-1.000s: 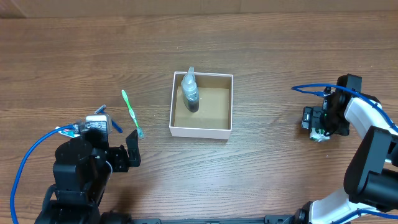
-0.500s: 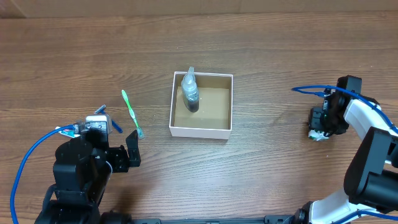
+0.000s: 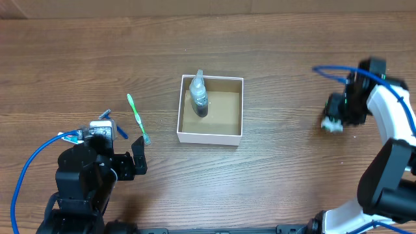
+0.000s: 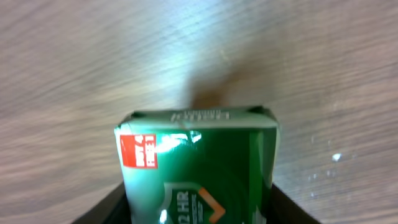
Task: Pack container
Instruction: 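Place the soap bar in the box beside the bottle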
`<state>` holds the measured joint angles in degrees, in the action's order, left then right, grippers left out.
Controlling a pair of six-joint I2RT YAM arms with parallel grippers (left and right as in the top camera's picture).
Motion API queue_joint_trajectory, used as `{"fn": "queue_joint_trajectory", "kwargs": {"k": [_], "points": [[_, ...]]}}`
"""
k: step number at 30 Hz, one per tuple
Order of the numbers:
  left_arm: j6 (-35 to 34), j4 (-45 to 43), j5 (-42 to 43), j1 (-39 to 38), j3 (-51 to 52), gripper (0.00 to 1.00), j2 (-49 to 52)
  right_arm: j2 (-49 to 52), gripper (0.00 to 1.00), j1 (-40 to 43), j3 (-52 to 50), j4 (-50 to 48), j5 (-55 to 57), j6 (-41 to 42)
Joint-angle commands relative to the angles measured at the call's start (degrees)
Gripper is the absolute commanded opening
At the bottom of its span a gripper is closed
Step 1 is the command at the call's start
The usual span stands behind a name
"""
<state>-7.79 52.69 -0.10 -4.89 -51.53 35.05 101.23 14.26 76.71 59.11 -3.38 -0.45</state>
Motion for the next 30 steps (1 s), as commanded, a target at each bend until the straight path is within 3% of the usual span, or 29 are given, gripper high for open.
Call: {"fn": "queue_joint_trajectory", "kwargs": {"k": [1,6,9,12,19,20,22,24,25,26,30], "points": [[0.07,-0.2,-0.48,0.22,-1.44,1.0,0.15,-7.3,0.04,-10.69,10.43,5.31,-1.29,4.61],[-0.2,-0.17,-0.31,0.22,-1.44,1.0,0.15,-11.13,0.04,-29.09,14.16,6.05,0.92,13.14],[-0.2,-0.2,-0.31,0.22,-1.44,1.0,0.15,-9.97,0.04,-39.01,12.68,0.92,0.96,18.18],[-0.2,-0.17,-0.31,0.22,-1.44,1.0,0.15,-5.46,0.04,-42.12,12.55,-3.28,2.84,22.91],[-0.17,-0.17,-0.31,0.22,-1.44,1.0,0.15,8.09,0.04,-42.16,12.55,-6.73,2.82,22.97],[-0.15,-0.2,-0.33,0.22,-1.44,1.0,0.15,8.66,0.1,-42.16,12.55,-6.86,2.8,22.97],[-0.13,-0.2,-0.33,0.22,-1.44,1.0,0.15,9.73,0.38,-42.16,12.55,-7.06,2.82,22.95],[-0.13,-0.2,-0.33,0.22,-1.44,1.0,0.15,9.75,0.86,-42.16,12.61,-7.67,2.82,22.71],[-0.13,-0.2,-0.33,0.22,-1.44,1.0,0.15,9.73,0.96,-42.16,12.79,-7.72,2.86,22.49],[-0.13,-0.2,-0.33,0.22,-1.44,1.0,0.15,9.55,1.0,-42.16,13.44,-7.58,2.86,22.51],[-0.13,-0.11,-0.33,0.22,-1.44,1.0,0.15,4.61,1.0,-42.18,18.6,-3.89,5.68,22.6]]}}
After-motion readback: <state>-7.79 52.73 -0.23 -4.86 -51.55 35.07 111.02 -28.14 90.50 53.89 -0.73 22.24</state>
